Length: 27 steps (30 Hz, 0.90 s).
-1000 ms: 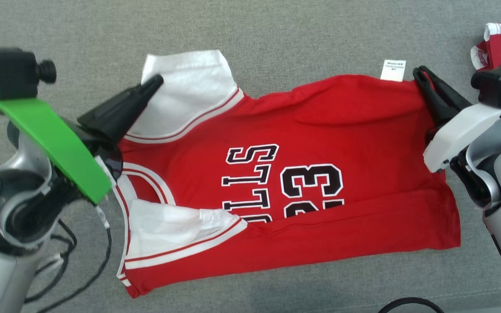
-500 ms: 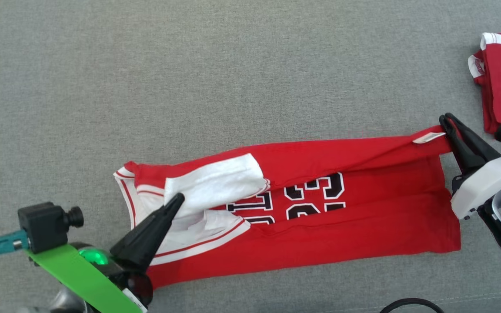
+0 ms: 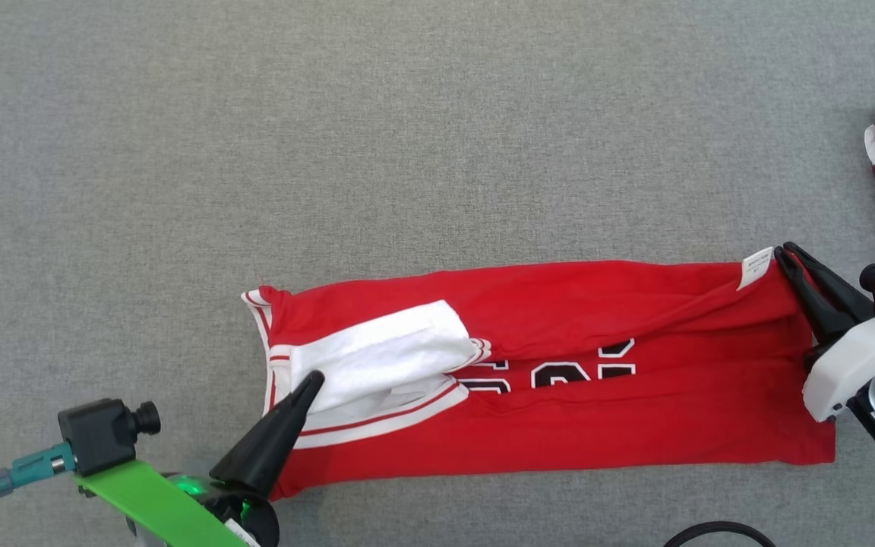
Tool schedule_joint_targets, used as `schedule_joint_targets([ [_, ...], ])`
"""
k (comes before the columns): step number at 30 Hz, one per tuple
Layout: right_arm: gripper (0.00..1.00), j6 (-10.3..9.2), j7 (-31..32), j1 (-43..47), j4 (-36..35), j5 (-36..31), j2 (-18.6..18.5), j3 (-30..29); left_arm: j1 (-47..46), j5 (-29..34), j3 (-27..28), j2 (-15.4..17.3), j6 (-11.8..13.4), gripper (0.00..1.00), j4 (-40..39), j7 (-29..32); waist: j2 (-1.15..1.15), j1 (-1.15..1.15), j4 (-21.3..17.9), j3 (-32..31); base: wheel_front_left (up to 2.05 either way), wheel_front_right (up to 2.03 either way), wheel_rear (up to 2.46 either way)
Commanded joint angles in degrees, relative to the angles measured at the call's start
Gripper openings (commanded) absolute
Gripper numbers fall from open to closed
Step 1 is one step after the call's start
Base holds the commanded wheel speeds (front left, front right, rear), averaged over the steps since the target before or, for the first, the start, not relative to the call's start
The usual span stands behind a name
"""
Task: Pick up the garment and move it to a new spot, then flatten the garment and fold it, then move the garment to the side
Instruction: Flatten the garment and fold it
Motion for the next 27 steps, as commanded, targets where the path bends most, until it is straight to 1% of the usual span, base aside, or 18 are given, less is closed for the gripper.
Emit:
schedule_joint_targets([
  [1, 0.00, -0.08, -0.70, 0.85, 0.10, 0.30, -0.99, 0.55, 1.55, -0.73, -0.07, -0.16, -0.42, 0.00, -0.13, -0.20, 0.00, 0.00, 0.51, -0.61, 0.00, 0.00, 0.00],
  [11, 0.00, -0.08, -1.42, 1.64, -0.28, 1.45, -3.42, 2.46, 4.02, -3.32, -1.03, -1.10, -0.71, 0.00, -1.82, 0.53, 0.00, 0.00, 0.44, -1.33, 0.00, 0.00, 0.00],
  [15, 0.00, -0.08, -1.59, 1.67, -0.45, 1.71, -3.73, 2.80, 4.78, -4.11, -1.87, -1.41, -0.50, 0.00, -2.14, 1.02, 0.00, 0.00, 0.19, -1.66, 0.00, 0.00, 0.00],
  [19, 0.00, -0.08, -1.92, 1.89, -0.85, 1.36, -3.92, 3.14, 5.42, -4.50, -1.44, -1.31, -0.21, 0.00, -1.85, 0.68, 0.00, 0.00, -0.06, -1.81, 0.00, 0.00, 0.00],
  [23, 0.00, -0.08, -2.37, 2.60, -1.49, 1.08, -4.40, 3.82, 4.91, -5.13, -0.46, -0.81, 0.52, 0.00, -0.11, 0.93, 0.00, 0.00, -0.17, -1.75, 0.00, 0.00, 0.00],
  [27, 0.00, -0.08, -1.72, 2.93, -1.12, 1.63, -4.98, 4.80, 1.31, -6.44, -0.21, -1.60, 0.90, 0.00, 4.26, 2.26, 0.00, 0.00, -0.18, -1.49, 0.00, 0.00, 0.00],
])
